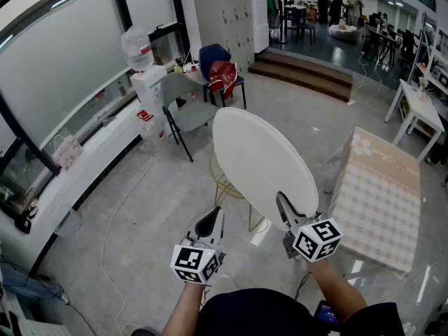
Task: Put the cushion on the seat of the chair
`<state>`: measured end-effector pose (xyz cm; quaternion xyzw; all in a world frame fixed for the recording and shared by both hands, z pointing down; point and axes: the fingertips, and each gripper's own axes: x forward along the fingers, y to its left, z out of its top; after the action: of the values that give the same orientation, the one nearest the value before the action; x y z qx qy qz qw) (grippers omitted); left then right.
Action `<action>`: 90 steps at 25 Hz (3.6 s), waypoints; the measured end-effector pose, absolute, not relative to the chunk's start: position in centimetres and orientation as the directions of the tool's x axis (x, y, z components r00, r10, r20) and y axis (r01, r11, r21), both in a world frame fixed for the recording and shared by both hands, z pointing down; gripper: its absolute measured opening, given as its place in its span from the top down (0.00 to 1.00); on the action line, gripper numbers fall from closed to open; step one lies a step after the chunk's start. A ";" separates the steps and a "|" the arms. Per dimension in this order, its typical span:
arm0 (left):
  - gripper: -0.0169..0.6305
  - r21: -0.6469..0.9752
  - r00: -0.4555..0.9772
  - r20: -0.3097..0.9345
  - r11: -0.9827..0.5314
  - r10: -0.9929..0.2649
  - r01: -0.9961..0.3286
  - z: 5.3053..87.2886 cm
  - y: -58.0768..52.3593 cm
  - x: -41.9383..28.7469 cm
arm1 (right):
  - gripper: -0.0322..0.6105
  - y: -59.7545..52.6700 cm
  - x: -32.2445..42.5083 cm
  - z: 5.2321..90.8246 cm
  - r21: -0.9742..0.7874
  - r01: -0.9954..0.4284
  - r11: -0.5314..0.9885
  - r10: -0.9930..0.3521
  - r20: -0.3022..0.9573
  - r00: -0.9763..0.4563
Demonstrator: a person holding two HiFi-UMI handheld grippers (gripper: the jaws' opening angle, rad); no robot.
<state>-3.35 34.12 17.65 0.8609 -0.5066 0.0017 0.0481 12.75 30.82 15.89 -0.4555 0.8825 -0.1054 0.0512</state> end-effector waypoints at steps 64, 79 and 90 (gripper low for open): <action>0.97 0.108 0.516 0.105 -0.506 -0.850 -0.856 18.1 12.9 -7.4 | 0.84 9.6 7.7 16.6 -0.287 -0.799 0.528 -0.823 0.058 -0.565; 0.97 0.115 0.557 0.103 -0.546 -0.824 -0.830 16.7 4.9 -13.1 | 0.84 1.9 3.1 16.2 -0.327 -0.833 0.446 -0.860 0.101 -0.500; 0.97 0.139 0.559 0.086 -0.545 -0.825 -0.827 17.4 1.1 -17.3 | 0.84 -1.7 -0.5 16.2 -0.316 -0.845 0.432 -0.869 0.103 -0.483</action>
<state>-17.33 1.14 17.38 0.8790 -0.4697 0.0050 0.0818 -0.47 -1.66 16.24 -0.5070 0.8453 -0.1643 0.0374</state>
